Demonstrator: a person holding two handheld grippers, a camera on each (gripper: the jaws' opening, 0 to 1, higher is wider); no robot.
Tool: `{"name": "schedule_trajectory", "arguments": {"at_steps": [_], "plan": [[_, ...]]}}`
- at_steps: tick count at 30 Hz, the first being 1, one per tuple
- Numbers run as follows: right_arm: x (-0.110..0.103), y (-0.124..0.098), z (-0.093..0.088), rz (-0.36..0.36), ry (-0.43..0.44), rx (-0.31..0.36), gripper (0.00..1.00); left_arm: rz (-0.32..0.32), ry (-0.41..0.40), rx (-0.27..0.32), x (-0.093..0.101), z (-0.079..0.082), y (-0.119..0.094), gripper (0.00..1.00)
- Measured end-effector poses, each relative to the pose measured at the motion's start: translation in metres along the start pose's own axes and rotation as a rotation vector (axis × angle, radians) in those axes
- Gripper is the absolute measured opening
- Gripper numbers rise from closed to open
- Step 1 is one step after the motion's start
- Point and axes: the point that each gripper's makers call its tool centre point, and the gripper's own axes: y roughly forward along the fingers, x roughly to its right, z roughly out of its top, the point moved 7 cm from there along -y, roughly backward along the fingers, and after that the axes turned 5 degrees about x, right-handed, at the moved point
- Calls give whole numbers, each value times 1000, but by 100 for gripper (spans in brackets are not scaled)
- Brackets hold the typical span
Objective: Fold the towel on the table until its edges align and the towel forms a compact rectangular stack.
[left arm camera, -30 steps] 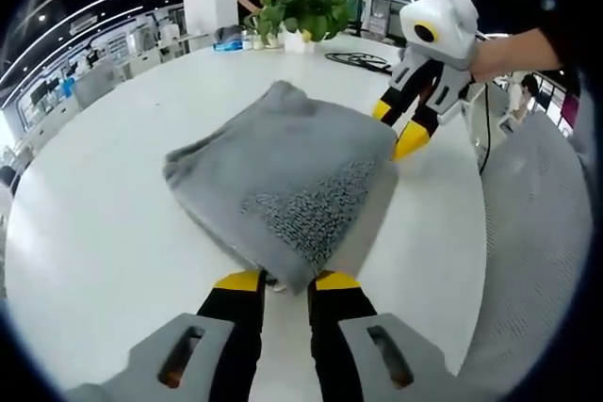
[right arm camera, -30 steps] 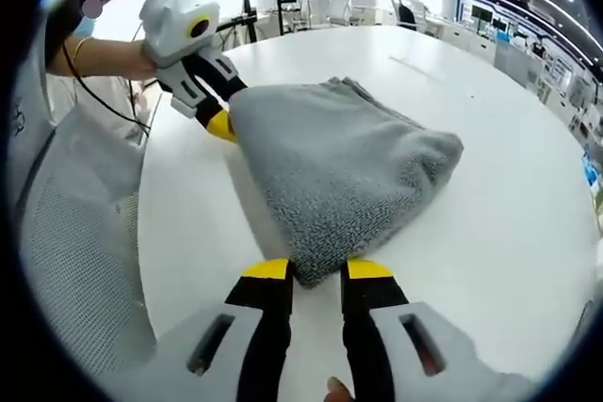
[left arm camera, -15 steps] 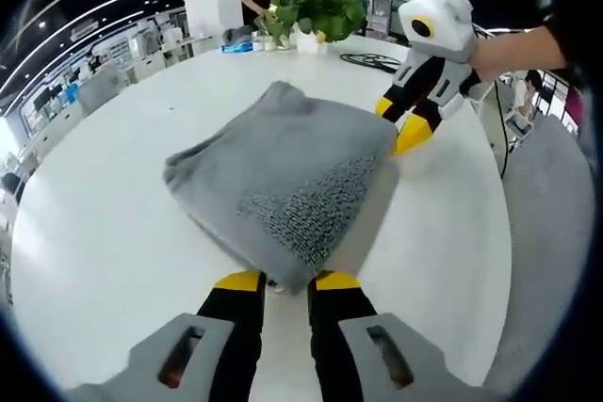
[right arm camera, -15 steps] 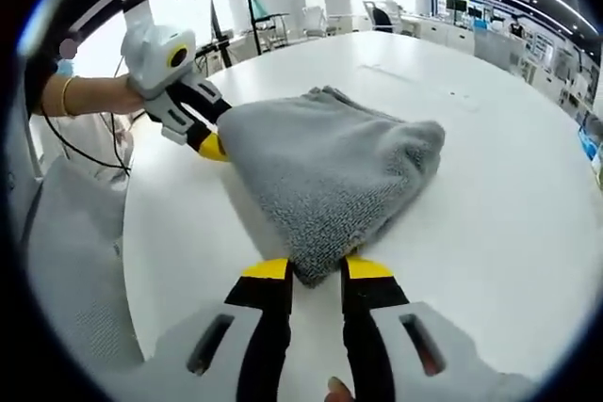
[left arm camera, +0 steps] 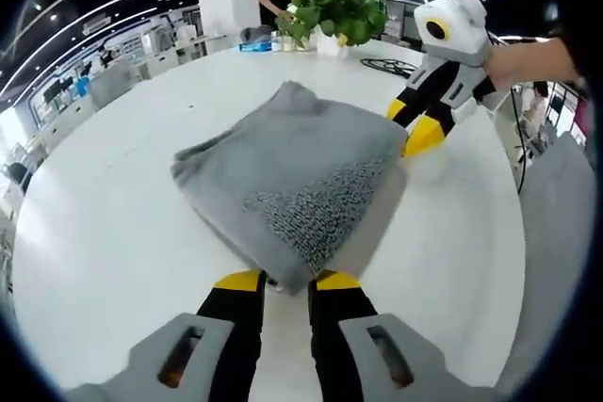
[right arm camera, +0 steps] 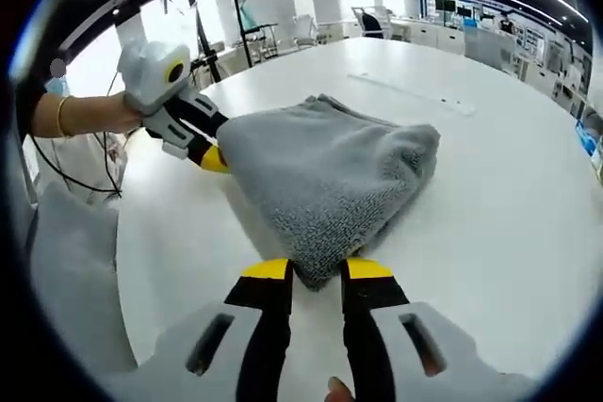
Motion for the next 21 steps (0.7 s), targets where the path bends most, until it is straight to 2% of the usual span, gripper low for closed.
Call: {"name": "schedule_trajectory", "arguments": {"at_steps": [5, 10, 16, 21], "plan": [[0, -2, 0, -3, 10, 5, 19, 5, -4, -4, 1, -1, -2, 19], [0, -10, 1, -8, 25, 23, 19, 32, -50, -5, 0, -4, -10, 23], [0, -22, 3, -26, 52, 54, 22, 73, -110, 30, -4, -6, -28, 27], [-3, -34, -1, -35, 49, 42, 23, 119, -182, 82, -6, -8, -43, 33]]}}
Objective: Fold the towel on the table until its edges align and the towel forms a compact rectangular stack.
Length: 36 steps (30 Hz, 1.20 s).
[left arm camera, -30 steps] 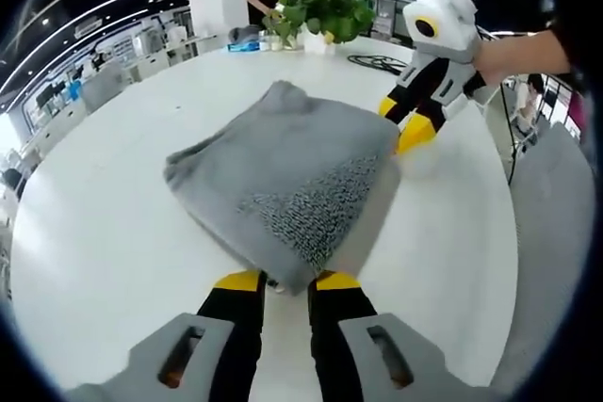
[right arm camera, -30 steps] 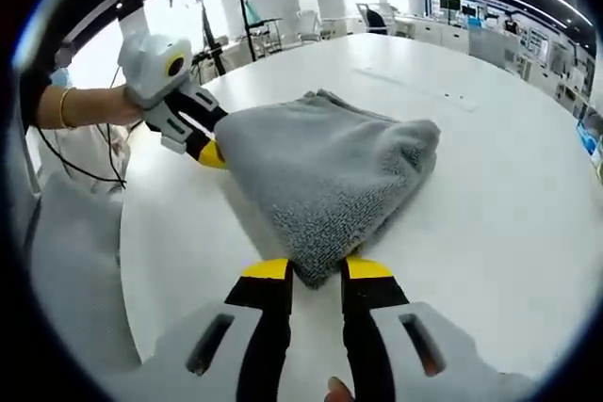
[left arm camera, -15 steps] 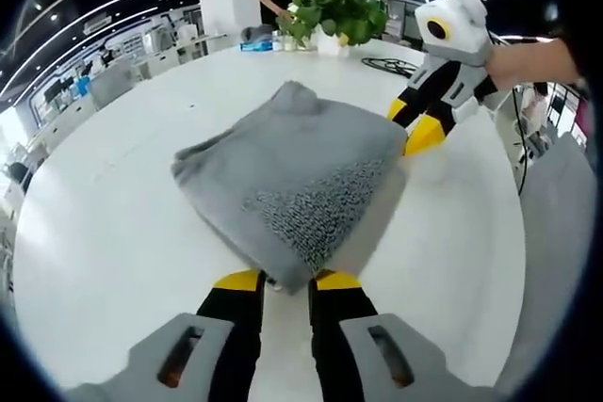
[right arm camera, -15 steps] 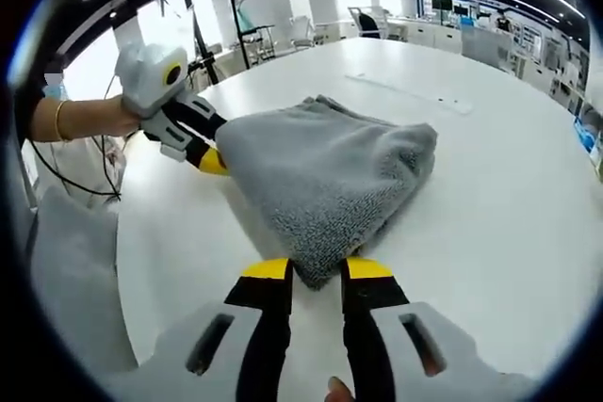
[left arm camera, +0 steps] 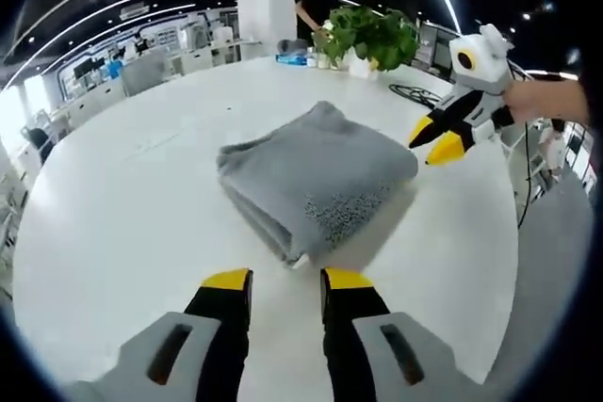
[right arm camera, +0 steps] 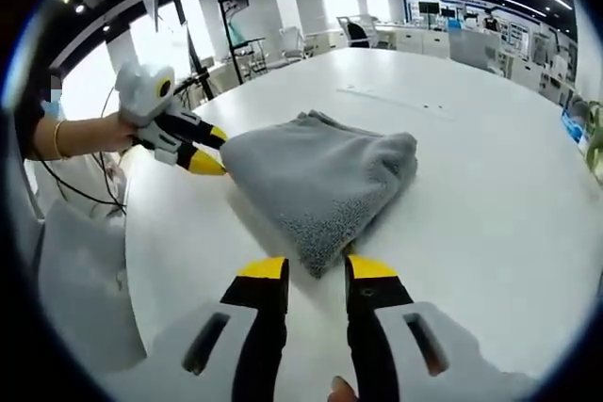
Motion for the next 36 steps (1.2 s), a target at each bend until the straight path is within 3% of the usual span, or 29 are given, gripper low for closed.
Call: {"name": "schedule_trajectory", "arguments": {"at_steps": [5, 9, 15, 25, 36], "plan": [[0, -15, -2, -34, 22, 6, 26, 33, -32, 28, -2, -3, -17, 41], [3, -30, -1, -80, 54, 30, 31, 98, -84, 63, -5, -6, -32, 53], [1, -50, -1, -122, 99, 78, 37, 132, -148, 117, -2, -8, -57, 57], [-5, -83, -12, -166, 149, 124, 39, 147, -169, 186, 15, -19, -90, 68], [-24, -120, -43, -209, 208, 170, 41, 162, -187, 209, 28, -31, -118, 69]]}}
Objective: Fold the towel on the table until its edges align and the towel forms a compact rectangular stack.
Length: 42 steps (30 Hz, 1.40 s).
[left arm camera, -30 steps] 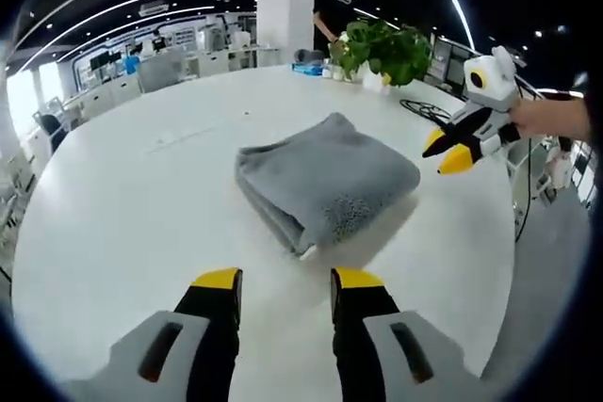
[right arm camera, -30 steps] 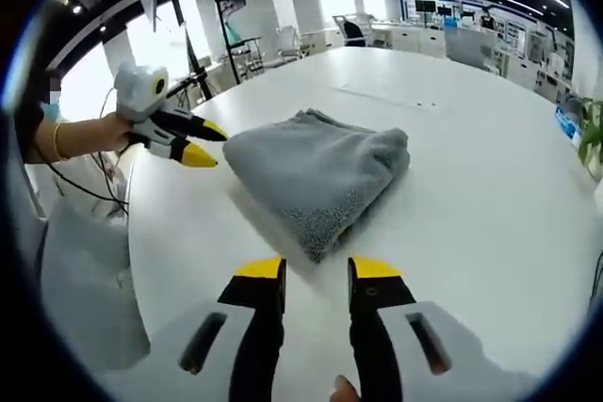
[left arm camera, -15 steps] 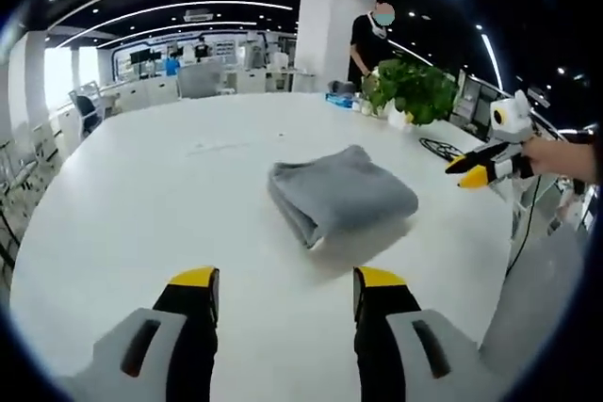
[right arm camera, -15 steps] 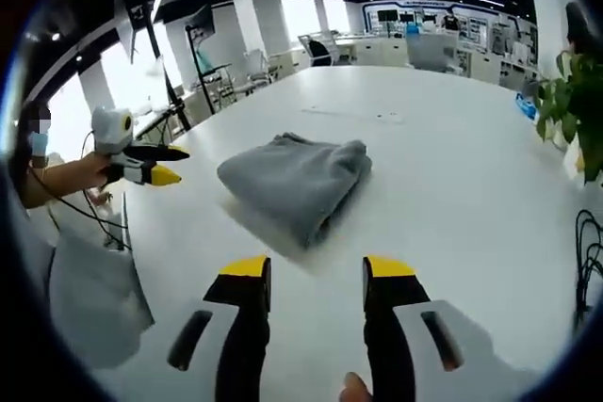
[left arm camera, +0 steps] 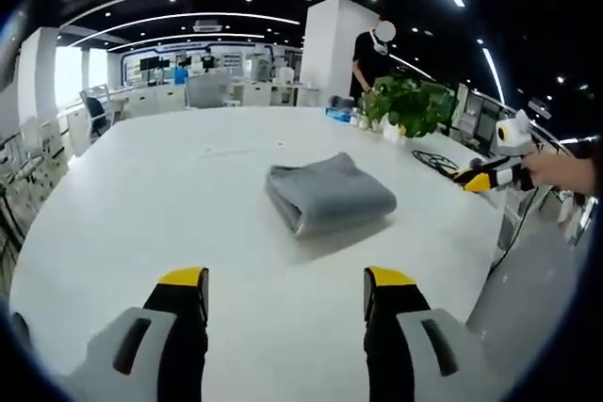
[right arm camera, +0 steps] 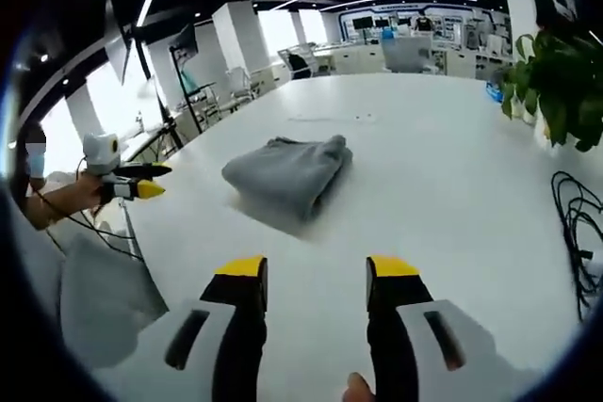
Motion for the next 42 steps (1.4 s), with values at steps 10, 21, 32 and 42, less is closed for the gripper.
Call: {"name": "schedule_trajectory", "arguments": {"at_steps": [10, 21, 32, 42], "plan": [[-15, -32, -23, -29, 16, 16, 44, -3, 7, 42, 7, -6, -17, 71], [-34, -45, -35, -30, 34, 35, 58, -23, 7, 34, 15, -14, -27, 80], [-43, -51, -37, -20, 44, 42, 60, -30, -8, 65, 20, -9, -32, 80], [-45, -54, -41, 5, 35, 10, 60, -19, -30, 67, 26, -13, -34, 80]]}}
